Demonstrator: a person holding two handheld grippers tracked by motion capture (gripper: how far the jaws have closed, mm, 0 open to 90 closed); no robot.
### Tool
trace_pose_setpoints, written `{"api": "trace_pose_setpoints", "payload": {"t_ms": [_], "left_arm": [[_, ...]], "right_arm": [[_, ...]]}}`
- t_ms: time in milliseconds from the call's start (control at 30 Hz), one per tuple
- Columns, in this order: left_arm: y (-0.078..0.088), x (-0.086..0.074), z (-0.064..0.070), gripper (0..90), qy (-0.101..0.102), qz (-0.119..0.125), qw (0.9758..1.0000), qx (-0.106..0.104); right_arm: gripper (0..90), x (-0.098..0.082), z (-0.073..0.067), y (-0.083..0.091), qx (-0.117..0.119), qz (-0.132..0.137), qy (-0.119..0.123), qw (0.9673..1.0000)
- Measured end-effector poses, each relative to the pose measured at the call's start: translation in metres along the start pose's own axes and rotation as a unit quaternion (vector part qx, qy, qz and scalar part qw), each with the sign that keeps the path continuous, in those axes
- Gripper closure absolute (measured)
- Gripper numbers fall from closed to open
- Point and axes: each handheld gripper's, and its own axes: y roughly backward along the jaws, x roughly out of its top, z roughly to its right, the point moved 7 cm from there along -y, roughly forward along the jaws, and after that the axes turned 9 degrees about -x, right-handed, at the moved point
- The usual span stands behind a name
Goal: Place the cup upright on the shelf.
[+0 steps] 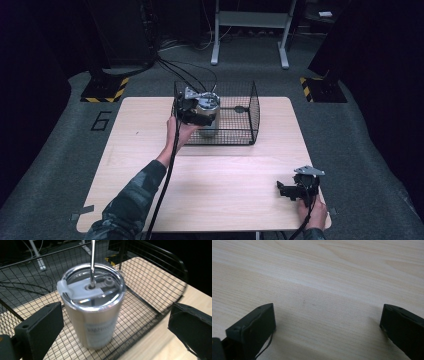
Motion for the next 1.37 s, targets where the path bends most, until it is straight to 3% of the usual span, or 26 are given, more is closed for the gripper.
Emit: {"api": "trace_pose_setpoints", "payload": {"t_ms": [167, 300, 600, 767, 867, 933, 967, 1100, 1233, 1367], "left_arm": [[0.024, -0.011, 0.009, 0.1, -0.016, 0.003, 0.9999, -0.005], [0.040, -0.029, 0.008, 0.1, -0.023, -0.005, 0.9997, -0.004], [0.073, -0.098, 0.009, 0.1, -0.018, -0.036, 0.9992, -0.001], [0.084, -0.143, 0.008, 0.0, 0.002, -0.049, 0.9987, 0.007], [0.090, -0.175, 0.005, 0.0, 0.017, -0.072, 0.9972, 0.009], [0.092, -0.191, 0.004, 0.1, 0.021, -0.078, 0.9967, -0.003], [0.092, -0.204, 0.002, 0.0, 0.017, -0.096, 0.9952, -0.008], [0.098, -0.237, -0.003, 0.0, 0.045, -0.107, 0.9931, -0.014], [0.108, -0.258, -0.007, 0.1, 0.061, -0.108, 0.9922, 0.010], [0.117, -0.273, -0.005, 0.1, 0.057, -0.107, 0.9920, 0.036]], "right_arm": [[0.0, 0.000, 0.000, 0.000, 0.000, 0.000, -0.001, 1.0000], [0.0, 0.000, 0.000, 0.000, 0.000, 0.000, 0.000, 1.0000], [0.0, 0.000, 0.000, 0.000, 0.000, 0.000, -0.001, 1.0000], [0.0, 0.000, 0.000, 0.000, 0.000, -0.001, -0.001, 1.0000], [0.0, 0.000, 0.000, 0.000, 0.000, -0.001, -0.001, 1.0000], [0.0, 0.000, 0.000, 0.000, 0.000, -0.001, -0.001, 1.0000], [0.0, 0.000, 0.000, 0.000, 0.000, -0.001, -0.001, 1.0000], [0.0, 0.000, 0.000, 0.000, 0.000, -0.001, -0.001, 1.0000], [0.0, 0.000, 0.000, 0.000, -0.001, -0.001, -0.002, 1.0000], [0.0, 0.000, 0.000, 0.000, -0.001, -0.003, -0.002, 1.0000]]}}
